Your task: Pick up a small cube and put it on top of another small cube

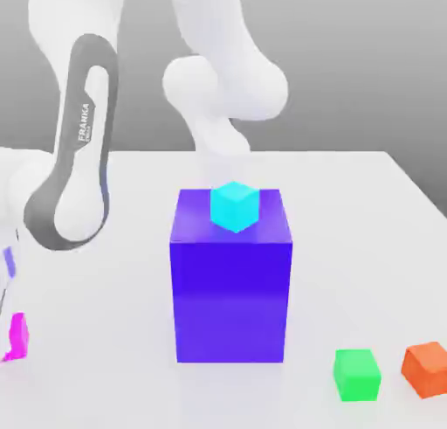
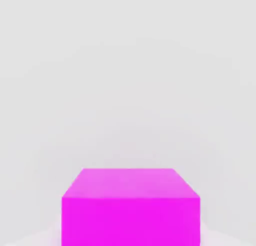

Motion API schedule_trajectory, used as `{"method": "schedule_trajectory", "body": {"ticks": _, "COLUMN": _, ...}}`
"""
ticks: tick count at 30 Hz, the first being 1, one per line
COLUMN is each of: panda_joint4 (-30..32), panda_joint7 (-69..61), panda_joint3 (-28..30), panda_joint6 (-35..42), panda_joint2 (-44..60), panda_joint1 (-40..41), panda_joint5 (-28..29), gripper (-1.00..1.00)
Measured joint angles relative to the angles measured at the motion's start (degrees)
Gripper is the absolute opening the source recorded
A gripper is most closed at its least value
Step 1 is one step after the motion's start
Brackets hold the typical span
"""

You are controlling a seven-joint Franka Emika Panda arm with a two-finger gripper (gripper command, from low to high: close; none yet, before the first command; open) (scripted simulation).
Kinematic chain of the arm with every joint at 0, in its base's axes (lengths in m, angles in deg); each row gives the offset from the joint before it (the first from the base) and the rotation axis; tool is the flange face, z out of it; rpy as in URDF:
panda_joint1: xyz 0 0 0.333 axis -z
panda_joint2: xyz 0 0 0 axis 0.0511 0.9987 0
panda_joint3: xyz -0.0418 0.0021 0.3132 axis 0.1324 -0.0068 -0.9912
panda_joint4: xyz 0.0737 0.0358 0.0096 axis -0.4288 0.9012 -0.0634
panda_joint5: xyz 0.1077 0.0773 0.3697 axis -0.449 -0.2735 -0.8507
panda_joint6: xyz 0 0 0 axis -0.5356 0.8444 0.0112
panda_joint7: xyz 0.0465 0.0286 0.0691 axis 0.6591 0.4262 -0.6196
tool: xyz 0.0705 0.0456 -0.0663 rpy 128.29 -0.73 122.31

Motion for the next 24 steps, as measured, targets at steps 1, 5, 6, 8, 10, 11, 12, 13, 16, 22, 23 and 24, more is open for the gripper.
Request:
{"method": "schedule_trajectory", "body": {"ticks": 1, "panda_joint4": 0.4, "panda_joint7": 0.0, "panda_joint3": -1.4, "panda_joint6": 0.4, "panda_joint2": -0.9, "panda_joint1": -1.8, "panda_joint5": 0.7, "gripper": -1.0}}
{"method": "schedule_trajectory", "body": {"ticks": 5, "panda_joint4": 2.1, "panda_joint7": 0.0, "panda_joint3": -6.9, "panda_joint6": 1.4, "panda_joint2": -3.7, "panda_joint1": -8.3, "panda_joint5": 3.0, "gripper": -1.0}}
{"method": "schedule_trajectory", "body": {"ticks": 6, "panda_joint4": 2.5, "panda_joint7": 0.0, "panda_joint3": -8.3, "panda_joint6": 1.6, "panda_joint2": -4.4, "panda_joint1": -9.9, "panda_joint5": 3.5, "gripper": -1.0}}
{"method": "schedule_trajectory", "body": {"ticks": 8, "panda_joint4": 3.4, "panda_joint7": 0.0, "panda_joint3": -11.0, "panda_joint6": 1.9, "panda_joint2": -5.7, "panda_joint1": -12.9, "panda_joint5": 4.6, "gripper": -1.0}}
{"method": "schedule_trajectory", "body": {"ticks": 10, "panda_joint4": 4.4, "panda_joint7": 0.0, "panda_joint3": -13.8, "panda_joint6": 2.3, "panda_joint2": -7.1, "panda_joint1": -15.9, "panda_joint5": 5.7, "gripper": -1.0}}
{"method": "schedule_trajectory", "body": {"ticks": 11, "panda_joint4": 4.9, "panda_joint7": 0.0, "panda_joint3": -15.2, "panda_joint6": 2.4, "panda_joint2": -7.8, "panda_joint1": -17.4, "panda_joint5": 6.3, "gripper": -1.0}}
{"method": "schedule_trajectory", "body": {"ticks": 12, "panda_joint4": 5.4, "panda_joint7": 0.0, "panda_joint3": -16.7, "panda_joint6": 2.6, "panda_joint2": -8.5, "panda_joint1": -18.9, "panda_joint5": 6.9, "gripper": -1.0}}
{"method": "schedule_trajectory", "body": {"ticks": 13, "panda_joint4": 5.9, "panda_joint7": 0.0, "panda_joint3": -18.2, "panda_joint6": 2.7, "panda_joint2": -9.2, "panda_joint1": -20.4, "panda_joint5": 7.5, "gripper": -1.0}}
{"method": "schedule_trajectory", "body": {"ticks": 16, "panda_joint4": 7.1, "panda_joint7": 0.3, "panda_joint3": -22.7, "panda_joint6": 2.8, "panda_joint2": -10.5, "panda_joint1": -25.4, "panda_joint5": 9.6, "gripper": -1.0}}
{"method": "schedule_trajectory", "body": {"ticks": 22, "panda_joint4": 5.9, "panda_joint7": 5.0, "panda_joint3": -24.0, "panda_joint6": -3.9, "panda_joint2": -2.0, "panda_joint1": -32.9, "panda_joint5": 17.8, "gripper": 1.0}}
{"method": "schedule_trajectory", "body": {"ticks": 23, "panda_joint4": 5.9, "panda_joint7": 5.0, "panda_joint3": -24.0, "panda_joint6": -3.9, "panda_joint2": -2.0, "panda_joint1": -32.9, "panda_joint5": 17.8, "gripper": 1.0}}
{"method": "schedule_trajectory", "body": {"ticks": 24, "panda_joint4": 5.9, "panda_joint7": 5.0, "panda_joint3": -24.0, "panda_joint6": -3.9, "panda_joint2": -2.0, "panda_joint1": -32.9, "panda_joint5": 17.8, "gripper": 1.0}}
